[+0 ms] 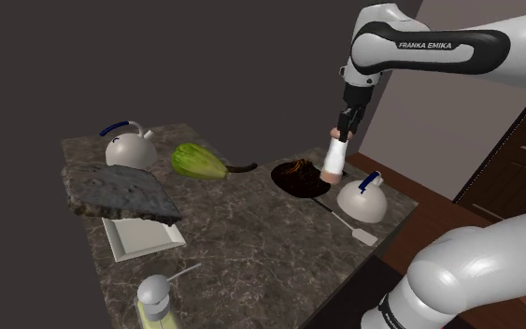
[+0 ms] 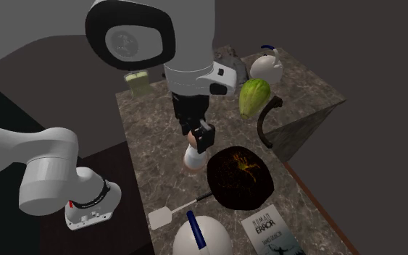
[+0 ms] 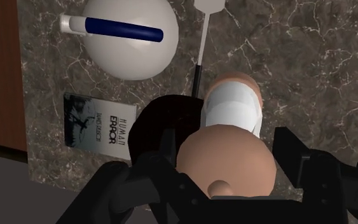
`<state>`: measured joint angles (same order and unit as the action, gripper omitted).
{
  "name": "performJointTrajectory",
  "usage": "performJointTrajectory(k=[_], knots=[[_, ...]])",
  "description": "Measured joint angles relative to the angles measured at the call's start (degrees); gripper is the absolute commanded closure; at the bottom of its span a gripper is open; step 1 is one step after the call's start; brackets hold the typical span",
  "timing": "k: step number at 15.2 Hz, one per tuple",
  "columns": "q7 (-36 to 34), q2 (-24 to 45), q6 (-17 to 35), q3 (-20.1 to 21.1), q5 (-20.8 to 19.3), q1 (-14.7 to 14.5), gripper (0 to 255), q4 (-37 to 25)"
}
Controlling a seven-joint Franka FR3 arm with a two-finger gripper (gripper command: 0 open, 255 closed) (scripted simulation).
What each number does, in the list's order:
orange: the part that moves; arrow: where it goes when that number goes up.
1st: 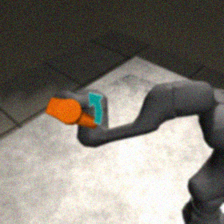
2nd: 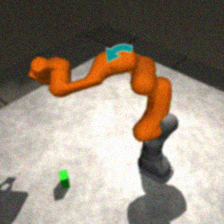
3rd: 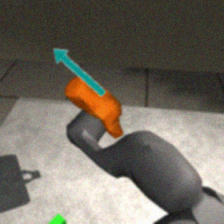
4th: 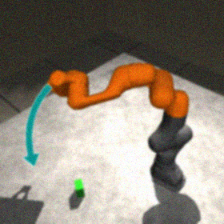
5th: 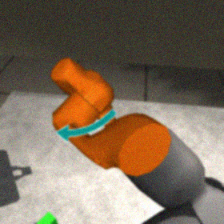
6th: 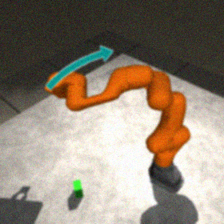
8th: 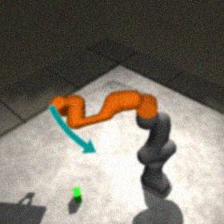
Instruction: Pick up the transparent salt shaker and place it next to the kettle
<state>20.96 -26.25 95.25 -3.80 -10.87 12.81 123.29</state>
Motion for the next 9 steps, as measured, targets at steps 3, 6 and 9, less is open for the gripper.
performJointTrajectory(k=[3,6,9], knots=[[-0.4,-0.3,2.4,-0.1,-0.1,0.0,255,2.7],[-0.7,0.1,4.6,-0.2,-0.2,0.0,255,4.6],[-1.1,0.0,6.9,-0.3,-0.3,0.0,255,7.0]])
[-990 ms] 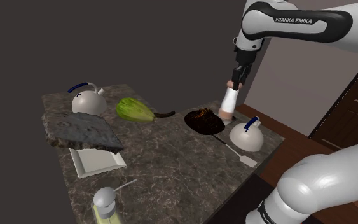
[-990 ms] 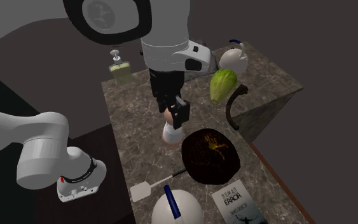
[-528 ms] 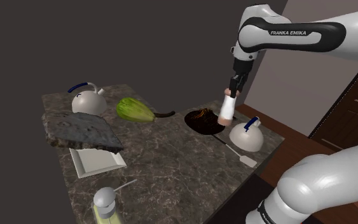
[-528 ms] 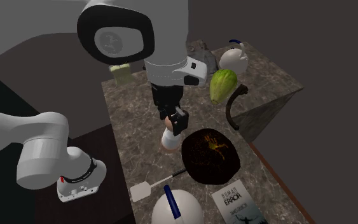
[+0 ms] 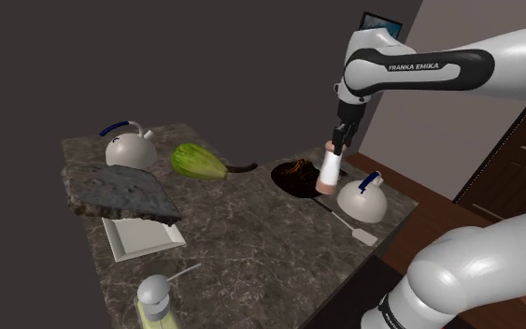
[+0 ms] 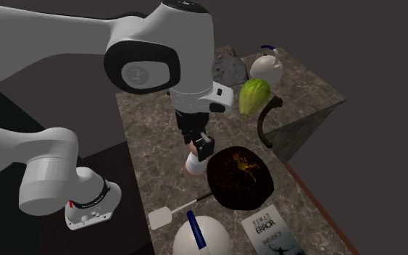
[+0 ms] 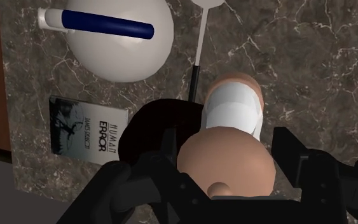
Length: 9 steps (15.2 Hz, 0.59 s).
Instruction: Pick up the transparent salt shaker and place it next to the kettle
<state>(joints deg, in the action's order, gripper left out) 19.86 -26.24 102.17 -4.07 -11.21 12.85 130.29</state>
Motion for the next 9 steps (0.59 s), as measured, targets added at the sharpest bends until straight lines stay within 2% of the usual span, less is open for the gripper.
performJointTrajectory(k=[9], knots=[[-1.0,0.6,6.6,-0.3,-0.5,0.1,255,6.1]])
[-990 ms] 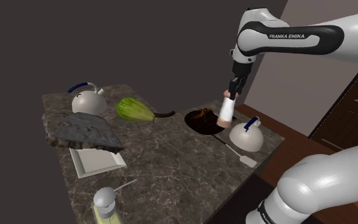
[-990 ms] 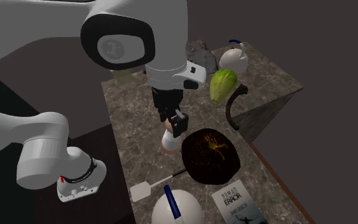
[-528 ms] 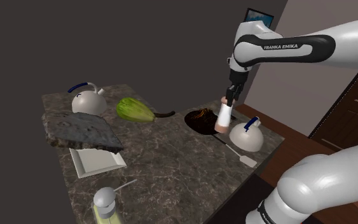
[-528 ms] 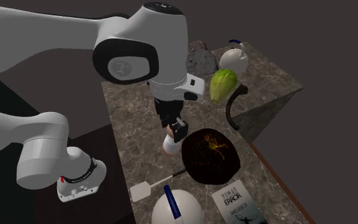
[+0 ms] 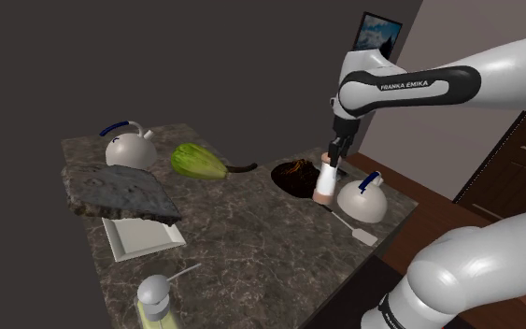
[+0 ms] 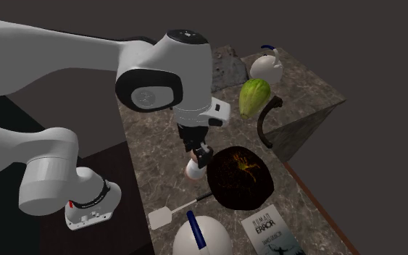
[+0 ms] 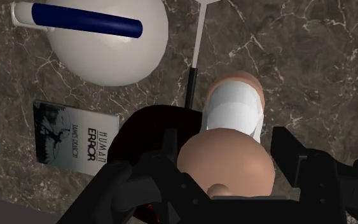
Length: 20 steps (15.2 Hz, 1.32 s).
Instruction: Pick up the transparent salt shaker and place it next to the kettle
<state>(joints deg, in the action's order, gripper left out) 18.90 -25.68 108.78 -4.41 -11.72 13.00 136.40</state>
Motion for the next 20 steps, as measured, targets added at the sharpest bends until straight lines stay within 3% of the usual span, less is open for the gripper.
performJointTrajectory(k=[14,20], knots=[[-1.5,3.7,11.4,-0.7,-1.2,0.4,255,7.8],[-1.9,4.0,12.4,-0.6,-1.2,0.4,255,8.2]])
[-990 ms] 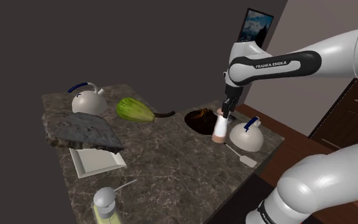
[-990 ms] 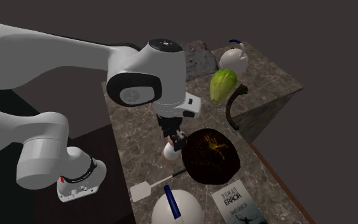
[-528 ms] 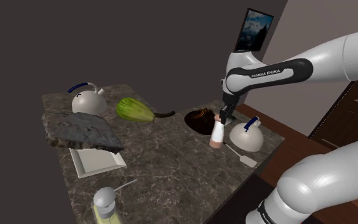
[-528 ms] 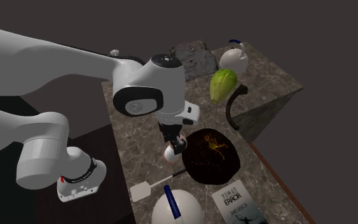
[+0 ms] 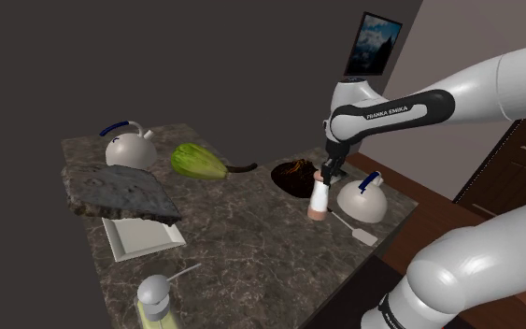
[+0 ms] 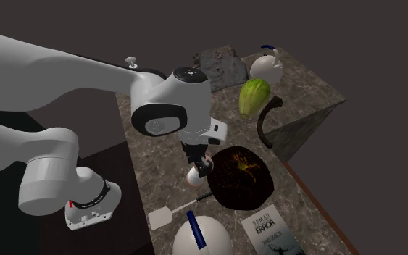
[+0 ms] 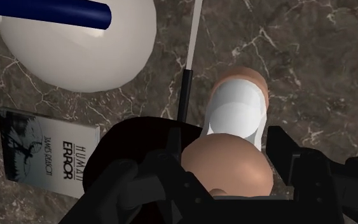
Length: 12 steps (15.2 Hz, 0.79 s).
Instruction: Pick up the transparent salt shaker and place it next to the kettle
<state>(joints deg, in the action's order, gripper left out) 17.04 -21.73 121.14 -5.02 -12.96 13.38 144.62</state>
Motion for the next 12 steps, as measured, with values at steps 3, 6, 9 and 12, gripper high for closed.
performJointTrajectory(k=[3,6,9,12], knots=[[0.0,0.1,0.0,0.0,0.0,0.0,0,0.0],[0.0,0.2,0.0,0.0,0.0,0.0,0,0.1],[0.1,-0.4,-1.1,0.1,0.2,-0.1,0,-0.4],[0.3,-2.1,-6.0,0.7,0.9,-0.6,0,-3.8]])
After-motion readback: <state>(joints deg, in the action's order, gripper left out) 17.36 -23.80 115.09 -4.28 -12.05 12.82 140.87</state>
